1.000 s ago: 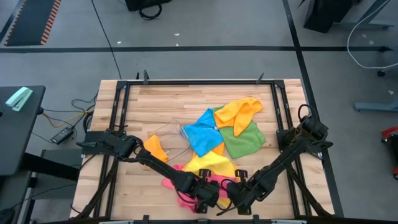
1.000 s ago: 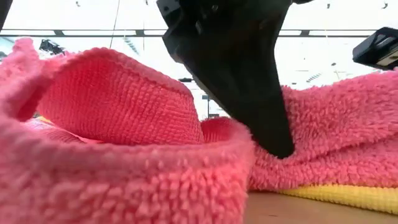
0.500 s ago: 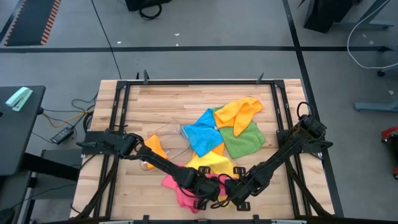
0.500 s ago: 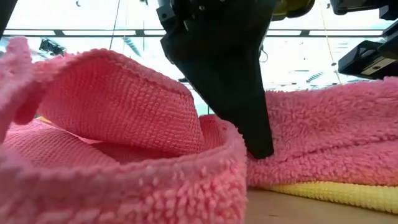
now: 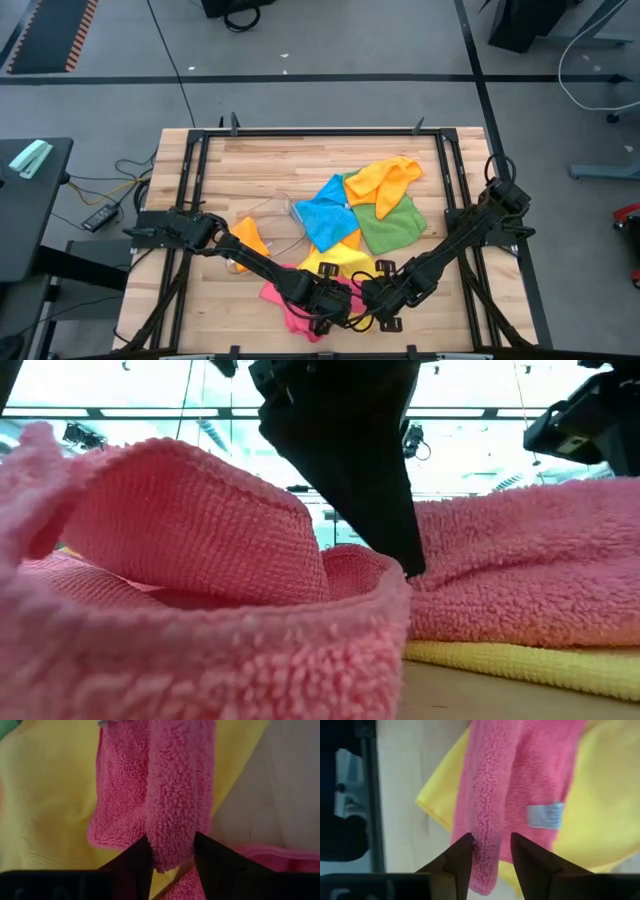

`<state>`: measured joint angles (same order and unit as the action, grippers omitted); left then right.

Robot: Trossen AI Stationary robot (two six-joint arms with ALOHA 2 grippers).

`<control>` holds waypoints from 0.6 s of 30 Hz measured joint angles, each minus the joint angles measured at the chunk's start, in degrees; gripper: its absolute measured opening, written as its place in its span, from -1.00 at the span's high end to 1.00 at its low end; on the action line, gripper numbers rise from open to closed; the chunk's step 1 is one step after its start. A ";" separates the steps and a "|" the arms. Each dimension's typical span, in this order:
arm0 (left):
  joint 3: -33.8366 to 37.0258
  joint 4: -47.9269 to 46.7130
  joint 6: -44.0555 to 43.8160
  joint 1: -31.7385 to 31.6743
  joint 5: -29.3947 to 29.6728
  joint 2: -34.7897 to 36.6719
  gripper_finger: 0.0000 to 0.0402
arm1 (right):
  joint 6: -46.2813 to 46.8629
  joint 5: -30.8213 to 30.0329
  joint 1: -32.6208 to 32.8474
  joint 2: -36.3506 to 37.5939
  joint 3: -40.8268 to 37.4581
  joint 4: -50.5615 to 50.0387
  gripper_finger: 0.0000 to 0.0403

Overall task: Fold microfiber towels
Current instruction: Fold the top pink microfiber cloth

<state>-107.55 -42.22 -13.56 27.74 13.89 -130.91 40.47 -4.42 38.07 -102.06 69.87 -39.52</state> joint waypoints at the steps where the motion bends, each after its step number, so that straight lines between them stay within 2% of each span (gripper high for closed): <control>1: 0.00 -0.06 0.10 -0.08 0.02 0.00 0.35 | -0.26 -0.31 0.04 0.10 0.00 -0.17 0.27; 8: 0.06 -0.66 1.40 -0.19 5.17 1.26 0.40 | -2.59 -0.74 0.28 0.50 0.00 -0.57 0.22; 15: 0.37 -0.60 1.87 -0.23 6.04 1.51 0.29 | -2.69 -4.74 1.55 2.23 -1.99 0.21 0.22; 18: 0.35 -0.54 2.38 -0.32 6.94 1.51 0.26 | -1.35 -5.76 2.06 4.34 -5.88 5.13 0.22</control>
<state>-107.20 -42.76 -11.18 27.42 20.83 -129.40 39.13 -10.18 40.12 -97.71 63.98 -34.39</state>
